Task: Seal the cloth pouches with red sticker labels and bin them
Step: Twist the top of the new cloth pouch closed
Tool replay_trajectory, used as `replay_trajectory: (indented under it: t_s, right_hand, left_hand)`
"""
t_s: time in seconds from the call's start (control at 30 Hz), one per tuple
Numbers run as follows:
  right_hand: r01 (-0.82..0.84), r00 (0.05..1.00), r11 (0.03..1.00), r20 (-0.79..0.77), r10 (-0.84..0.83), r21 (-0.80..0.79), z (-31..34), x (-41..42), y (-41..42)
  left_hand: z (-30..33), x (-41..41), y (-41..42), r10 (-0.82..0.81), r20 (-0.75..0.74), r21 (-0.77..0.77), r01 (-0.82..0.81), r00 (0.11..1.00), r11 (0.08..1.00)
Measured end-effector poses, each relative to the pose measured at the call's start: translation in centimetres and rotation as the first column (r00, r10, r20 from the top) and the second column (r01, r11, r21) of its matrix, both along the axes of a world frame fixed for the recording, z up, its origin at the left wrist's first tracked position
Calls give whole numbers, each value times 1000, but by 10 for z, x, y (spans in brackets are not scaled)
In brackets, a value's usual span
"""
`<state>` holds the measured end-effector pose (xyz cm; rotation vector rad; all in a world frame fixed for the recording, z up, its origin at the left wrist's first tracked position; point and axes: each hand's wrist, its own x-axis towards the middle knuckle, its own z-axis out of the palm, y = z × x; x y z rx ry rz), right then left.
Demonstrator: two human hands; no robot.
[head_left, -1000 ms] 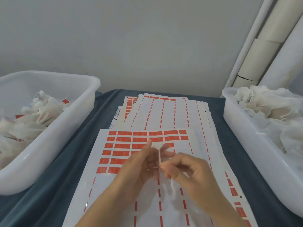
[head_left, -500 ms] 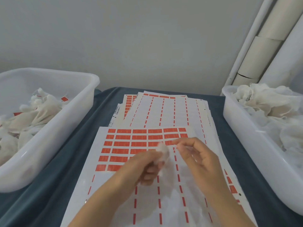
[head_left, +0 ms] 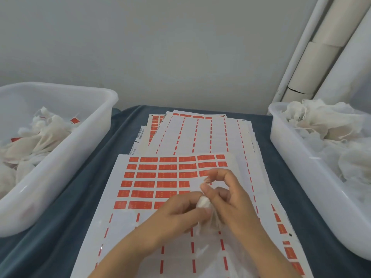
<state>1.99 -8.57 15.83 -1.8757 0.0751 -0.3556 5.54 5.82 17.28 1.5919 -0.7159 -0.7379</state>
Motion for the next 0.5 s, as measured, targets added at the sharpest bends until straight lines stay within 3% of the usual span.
replay_trajectory:
  t_s: [0.1, 0.33, 0.5]
  right_hand:
    - [21, 999, 998, -43, -19, 53, 3, 2, -2]
    - [-48, 999, 998, 16, 49, -46, 2, 0, -6]
    - [-95, 995, 993, -37, 93, -63, -1, -1, -6]
  left_hand:
    - [-1, 0, 1, 4, 23, -20, -3, 1000, 1000]
    - [-3, 1, 0, 12, 5, 5, -12, 1000, 1000]
    - [-5, 2, -1, 46, -34, 12, -45, 998, 999]
